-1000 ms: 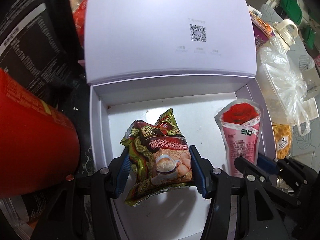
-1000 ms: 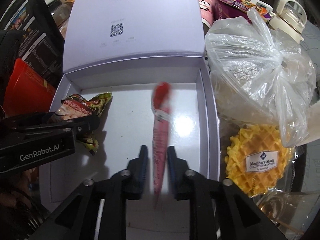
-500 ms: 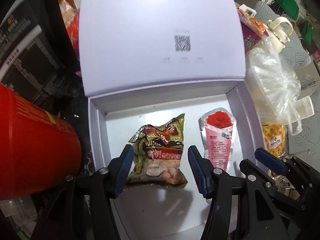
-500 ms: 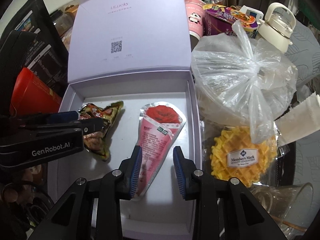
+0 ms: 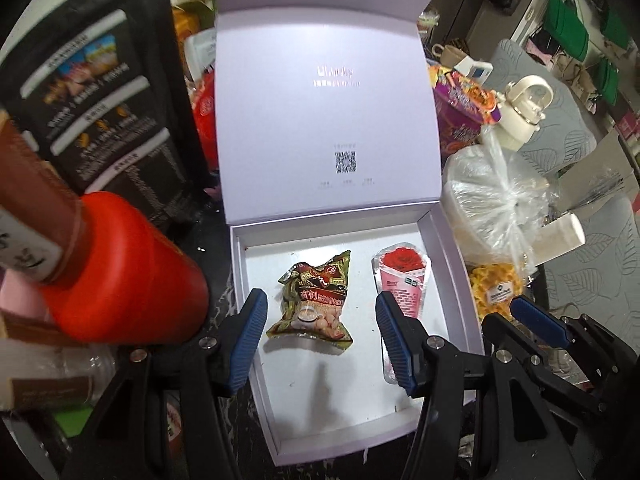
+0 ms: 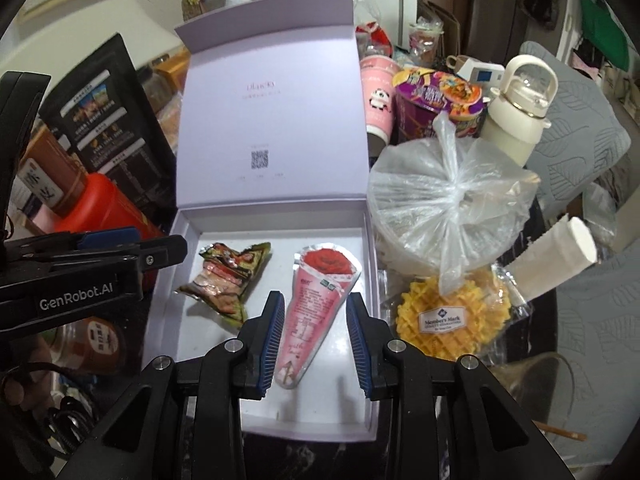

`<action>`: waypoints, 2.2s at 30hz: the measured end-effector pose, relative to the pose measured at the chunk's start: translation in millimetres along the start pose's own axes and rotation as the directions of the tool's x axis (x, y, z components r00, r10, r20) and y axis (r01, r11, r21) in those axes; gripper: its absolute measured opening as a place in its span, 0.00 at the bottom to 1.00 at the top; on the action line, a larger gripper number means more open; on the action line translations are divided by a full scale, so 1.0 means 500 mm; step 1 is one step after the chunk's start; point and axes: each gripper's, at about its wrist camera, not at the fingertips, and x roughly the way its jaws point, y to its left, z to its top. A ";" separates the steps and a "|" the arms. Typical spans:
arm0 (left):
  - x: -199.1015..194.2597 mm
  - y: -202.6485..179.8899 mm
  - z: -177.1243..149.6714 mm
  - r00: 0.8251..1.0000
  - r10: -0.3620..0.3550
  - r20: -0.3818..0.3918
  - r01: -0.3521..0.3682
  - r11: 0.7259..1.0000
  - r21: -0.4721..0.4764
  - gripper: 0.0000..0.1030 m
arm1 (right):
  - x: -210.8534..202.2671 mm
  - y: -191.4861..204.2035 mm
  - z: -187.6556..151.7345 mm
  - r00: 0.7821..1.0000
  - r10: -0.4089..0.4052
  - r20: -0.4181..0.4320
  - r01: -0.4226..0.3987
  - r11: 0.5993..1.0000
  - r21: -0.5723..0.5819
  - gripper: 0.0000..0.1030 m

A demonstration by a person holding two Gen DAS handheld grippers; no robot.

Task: Organize soft objects
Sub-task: 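Withdraw both grippers from the box back toward the table items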

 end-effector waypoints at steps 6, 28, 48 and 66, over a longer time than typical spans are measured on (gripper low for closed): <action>-0.088 0.026 -0.024 0.998 0.002 0.057 -0.001 1.000 -0.003 0.54 | -0.072 0.017 -0.014 0.998 -0.009 0.054 0.009 1.000 0.003 0.31; -0.309 -0.039 -0.170 0.974 -0.084 0.210 0.071 0.995 0.069 0.54 | -0.312 0.022 -0.149 0.977 -0.057 0.206 0.053 0.998 0.023 0.38; -0.423 -0.119 -0.329 0.947 -0.024 0.322 -0.005 0.996 0.089 0.82 | -0.456 -0.021 -0.312 0.961 -0.021 0.276 0.020 1.000 0.005 0.72; -0.451 -0.271 -0.487 0.952 -0.093 0.290 0.071 0.994 0.085 0.82 | -0.573 -0.159 -0.493 0.961 -0.065 0.269 0.052 0.997 0.057 0.75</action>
